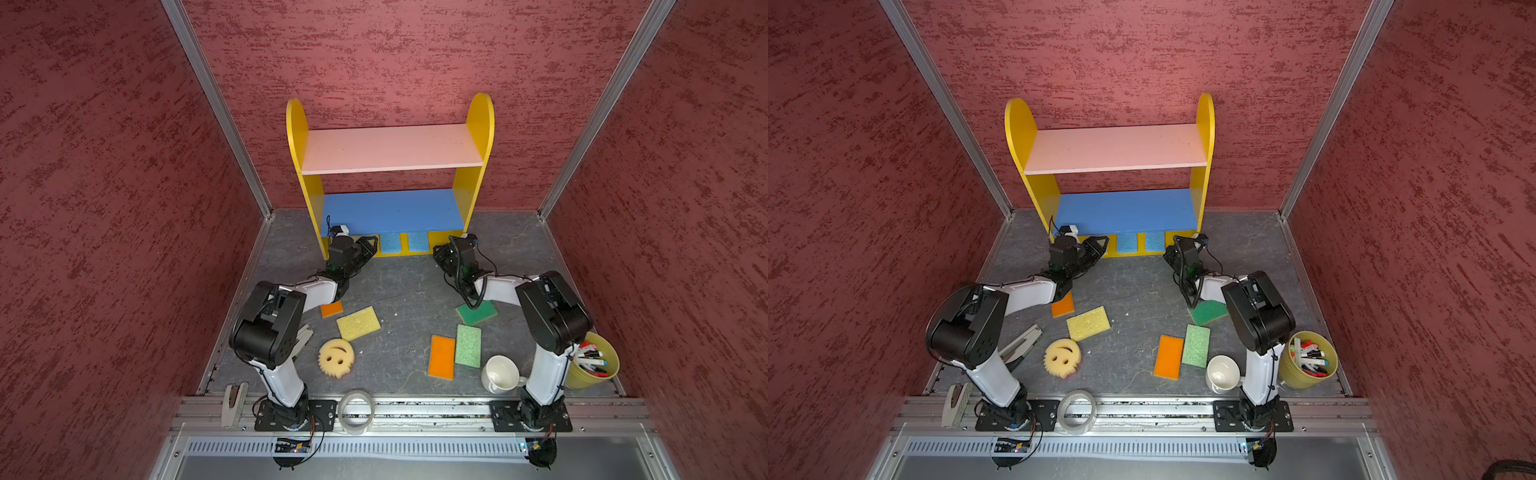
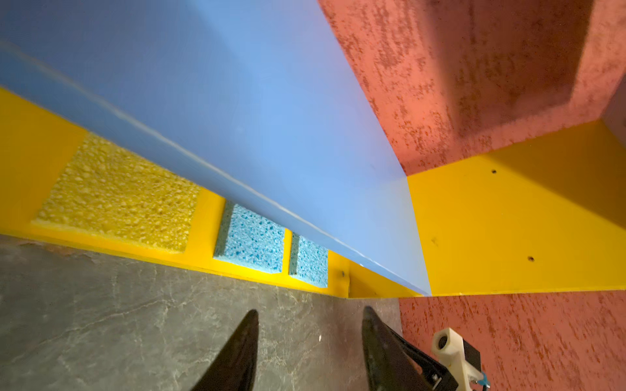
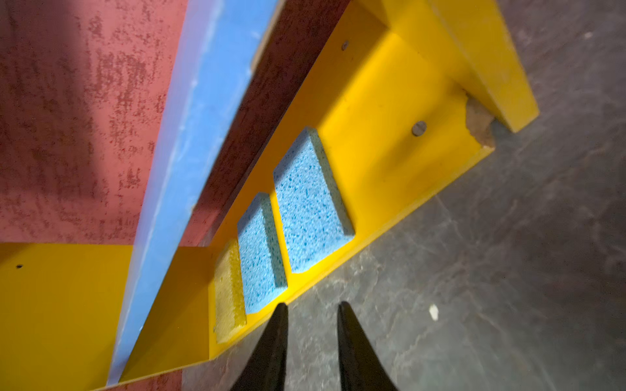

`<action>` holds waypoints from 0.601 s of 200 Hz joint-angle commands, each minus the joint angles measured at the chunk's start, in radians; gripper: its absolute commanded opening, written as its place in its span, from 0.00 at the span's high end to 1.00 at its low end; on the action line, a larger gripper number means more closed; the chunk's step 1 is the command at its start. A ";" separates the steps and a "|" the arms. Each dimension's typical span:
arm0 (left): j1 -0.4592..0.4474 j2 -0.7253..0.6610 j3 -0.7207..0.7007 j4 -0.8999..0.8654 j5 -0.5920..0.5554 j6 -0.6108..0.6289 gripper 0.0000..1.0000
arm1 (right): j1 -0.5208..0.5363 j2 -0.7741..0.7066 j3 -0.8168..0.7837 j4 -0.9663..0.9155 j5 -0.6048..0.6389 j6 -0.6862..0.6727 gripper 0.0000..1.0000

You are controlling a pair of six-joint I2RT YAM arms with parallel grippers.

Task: Arrange cleaning sponges on a shelf
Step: Pick up the cleaning sponge at the center of the table.

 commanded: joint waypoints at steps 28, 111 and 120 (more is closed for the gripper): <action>-0.054 -0.264 -0.056 -0.296 -0.091 0.119 0.36 | 0.091 -0.223 -0.036 -0.298 -0.092 -0.224 0.53; -0.088 -0.692 -0.128 -0.987 -0.101 0.164 0.00 | 0.398 -0.234 0.034 -0.562 -0.223 -0.564 0.32; -0.074 -0.715 -0.158 -0.996 -0.090 0.139 0.01 | 0.419 -0.199 0.067 -0.584 -0.240 -0.587 0.02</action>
